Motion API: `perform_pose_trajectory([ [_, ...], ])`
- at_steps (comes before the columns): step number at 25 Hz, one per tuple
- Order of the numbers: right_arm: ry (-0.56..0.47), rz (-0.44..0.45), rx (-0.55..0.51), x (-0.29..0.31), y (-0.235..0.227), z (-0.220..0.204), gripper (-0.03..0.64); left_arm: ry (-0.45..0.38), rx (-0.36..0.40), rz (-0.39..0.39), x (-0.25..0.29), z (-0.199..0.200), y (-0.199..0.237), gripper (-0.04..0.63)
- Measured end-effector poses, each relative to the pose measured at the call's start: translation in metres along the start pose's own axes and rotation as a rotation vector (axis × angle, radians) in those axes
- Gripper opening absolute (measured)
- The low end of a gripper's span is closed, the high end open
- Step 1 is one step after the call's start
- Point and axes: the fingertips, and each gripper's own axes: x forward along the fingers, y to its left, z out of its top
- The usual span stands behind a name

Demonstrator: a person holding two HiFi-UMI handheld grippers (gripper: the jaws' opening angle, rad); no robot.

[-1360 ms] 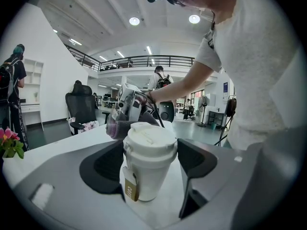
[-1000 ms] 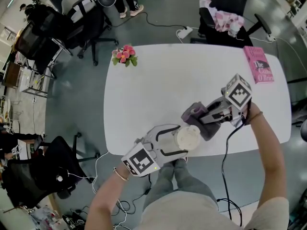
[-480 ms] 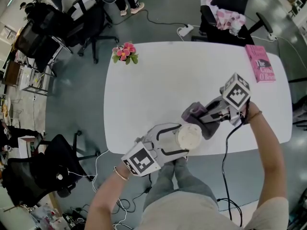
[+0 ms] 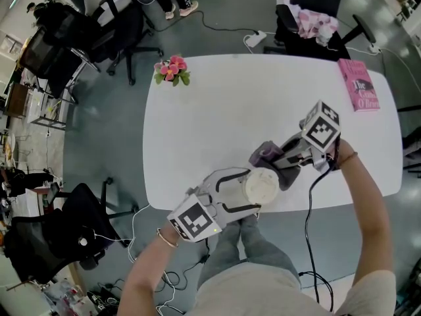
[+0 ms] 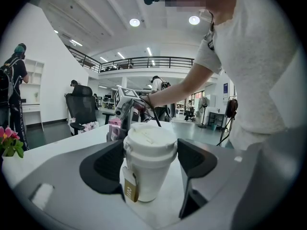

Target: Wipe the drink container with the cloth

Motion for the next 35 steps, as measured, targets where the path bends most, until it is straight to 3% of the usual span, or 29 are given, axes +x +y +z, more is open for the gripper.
perform_pose_trajectory([
  [12, -0.007, -0.073, -0.002, 0.008, -0.018, -0.005, 0.067, -0.021, -0.013, 0.009, 0.0, 0.003, 0.0, 0.354],
  [21, 0.021, -0.094, -0.005, 0.016, -0.033, -0.009, 0.067, 0.001, -0.003, 0.001, -0.001, 0.002, 0.0, 0.354],
  [35, 0.03, -0.115, 0.05, 0.034, -0.05, -0.021, 0.067, -0.037, -0.008, 0.017, -0.002, 0.004, 0.0, 0.354],
])
